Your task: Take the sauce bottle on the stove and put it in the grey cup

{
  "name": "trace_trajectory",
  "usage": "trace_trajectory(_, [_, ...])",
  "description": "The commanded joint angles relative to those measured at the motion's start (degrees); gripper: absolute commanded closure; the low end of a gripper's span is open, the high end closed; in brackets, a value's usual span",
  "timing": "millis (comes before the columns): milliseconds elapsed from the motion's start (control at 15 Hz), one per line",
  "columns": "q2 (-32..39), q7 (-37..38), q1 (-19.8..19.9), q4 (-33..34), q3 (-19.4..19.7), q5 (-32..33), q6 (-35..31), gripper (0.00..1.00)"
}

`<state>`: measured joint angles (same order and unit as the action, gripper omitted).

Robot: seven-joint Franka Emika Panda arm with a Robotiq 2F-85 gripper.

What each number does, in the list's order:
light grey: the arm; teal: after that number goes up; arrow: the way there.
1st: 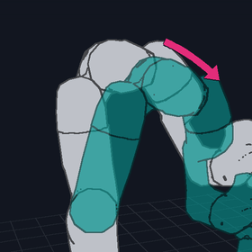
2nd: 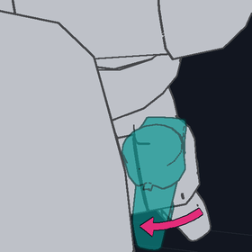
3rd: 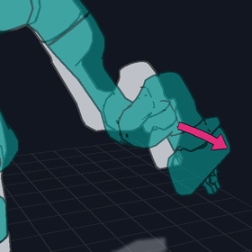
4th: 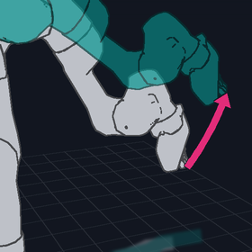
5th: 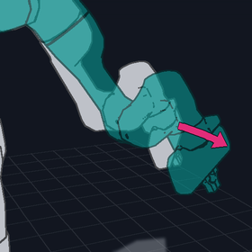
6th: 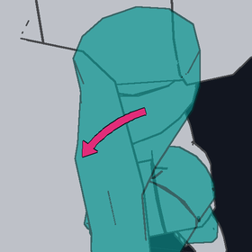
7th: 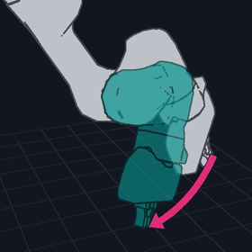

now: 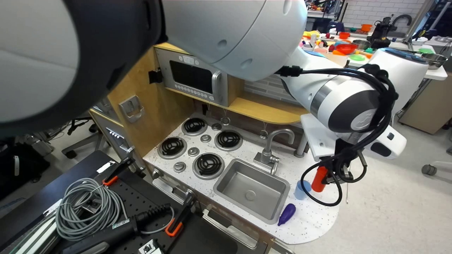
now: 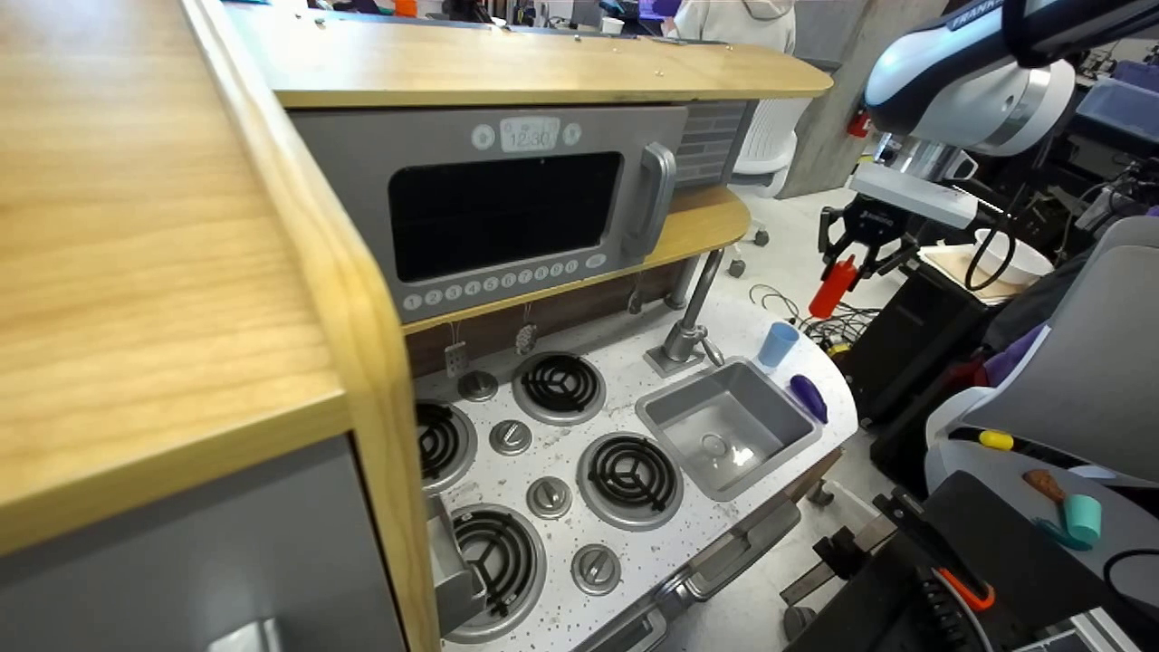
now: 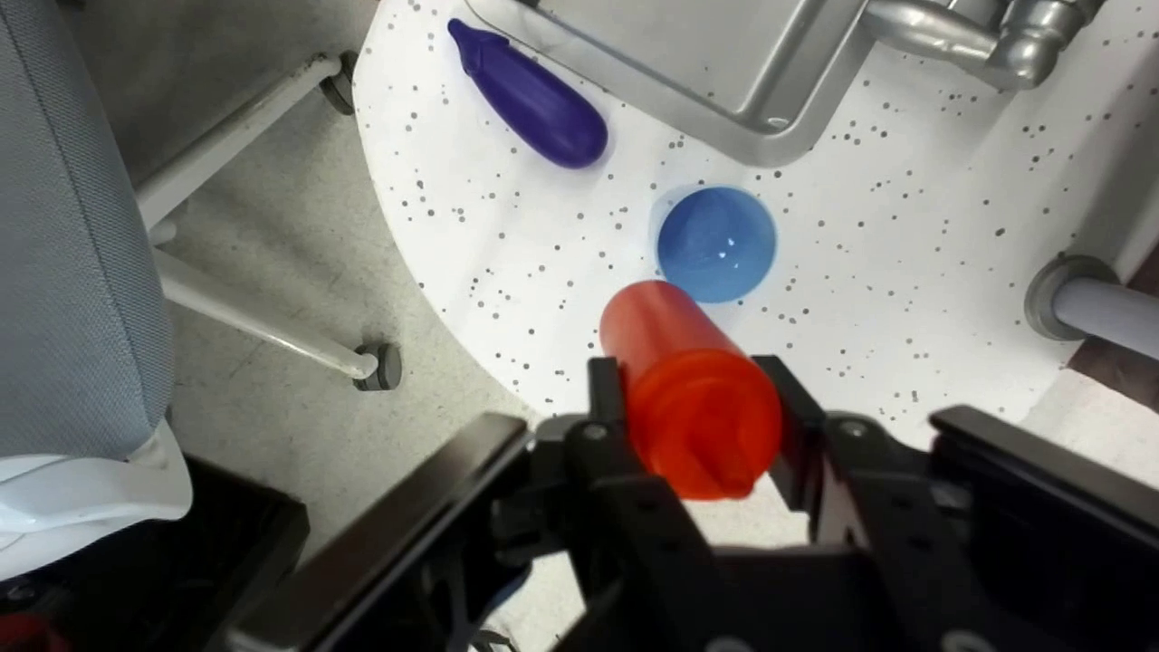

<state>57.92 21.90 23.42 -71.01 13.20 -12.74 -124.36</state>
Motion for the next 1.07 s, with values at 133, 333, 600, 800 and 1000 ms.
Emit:
trace_trajectory(133, [3.61, 1.83, -0.16, 6.4, 0.72, 0.93, 3.35, 0.86])
trace_trajectory(333, [4.82, 2.23, -0.39, 9.03, 0.47, 1.01, 4.39, 0.86])
trace_trajectory(600, [6.73, 2.7, -0.62, 12.88, 0.04, 1.14, 7.45, 0.86])
trace_trajectory(800, [8.11, 2.85, -0.64, 15.09, -0.07, 1.29, 9.2, 0.86])
trace_trajectory(1000, [9.62, 2.37, -0.37, 17.14, -0.26, 1.42, 10.3, 0.86])
